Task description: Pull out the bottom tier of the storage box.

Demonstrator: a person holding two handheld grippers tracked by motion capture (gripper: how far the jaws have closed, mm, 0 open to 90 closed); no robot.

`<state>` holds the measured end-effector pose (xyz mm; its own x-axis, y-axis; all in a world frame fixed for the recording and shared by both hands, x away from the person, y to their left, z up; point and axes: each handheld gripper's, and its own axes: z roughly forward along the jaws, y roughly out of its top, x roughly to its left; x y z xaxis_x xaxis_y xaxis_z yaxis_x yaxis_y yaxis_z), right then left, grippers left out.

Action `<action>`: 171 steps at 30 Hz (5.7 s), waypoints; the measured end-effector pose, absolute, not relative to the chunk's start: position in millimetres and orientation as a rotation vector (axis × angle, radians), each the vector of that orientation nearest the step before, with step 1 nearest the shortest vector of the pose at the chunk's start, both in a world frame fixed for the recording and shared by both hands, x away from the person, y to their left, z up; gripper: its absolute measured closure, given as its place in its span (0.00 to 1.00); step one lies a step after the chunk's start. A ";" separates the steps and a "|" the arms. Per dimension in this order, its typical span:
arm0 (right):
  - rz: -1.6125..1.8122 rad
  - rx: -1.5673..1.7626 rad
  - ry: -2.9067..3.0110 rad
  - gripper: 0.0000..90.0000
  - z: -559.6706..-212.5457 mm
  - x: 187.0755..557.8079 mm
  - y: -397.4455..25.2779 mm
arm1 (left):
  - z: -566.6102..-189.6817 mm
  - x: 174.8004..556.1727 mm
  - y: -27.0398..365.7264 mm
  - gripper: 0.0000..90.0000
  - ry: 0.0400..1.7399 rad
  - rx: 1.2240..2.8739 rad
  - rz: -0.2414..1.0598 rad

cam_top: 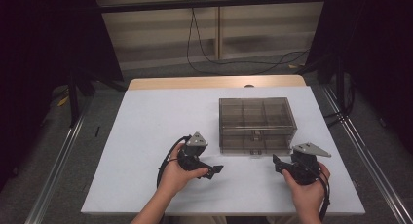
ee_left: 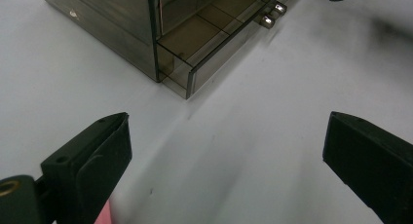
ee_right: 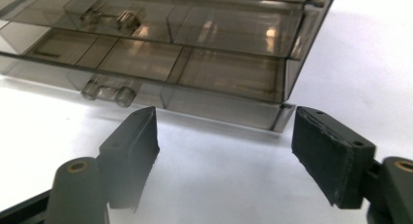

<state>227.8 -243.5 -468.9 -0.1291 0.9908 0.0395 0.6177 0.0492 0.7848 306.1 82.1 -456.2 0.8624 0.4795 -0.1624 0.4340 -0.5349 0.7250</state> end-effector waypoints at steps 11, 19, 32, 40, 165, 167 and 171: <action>0.908 1.559 1.843 0.25 -467.5 235.8 -254.8 | -465.2 309.1 68.1 0.07 0.654 2.196 0.081; 0.945 1.559 1.870 0.25 -471.1 239.9 -255.9 | -465.3 308.7 62.3 0.09 0.642 2.216 0.091; 0.969 1.584 1.895 0.26 -476.1 245.9 -257.2 | -464.9 309.1 41.5 0.11 0.620 2.209 0.082; 0.947 1.566 1.913 0.30 -475.8 245.5 -257.6 | -464.6 310.1 40.0 0.15 0.613 2.212 0.081; 0.890 1.459 2.070 0.67 -466.2 219.5 -273.0 | -464.5 298.1 62.3 0.90 0.669 2.256 0.113; 0.883 1.460 2.078 0.68 -465.6 218.6 -273.1 | -464.4 297.4 62.0 0.90 0.672 2.256 0.116; 0.883 1.461 2.078 0.67 -466.1 217.1 -273.7 | -464.5 294.8 61.0 0.90 0.673 2.245 0.108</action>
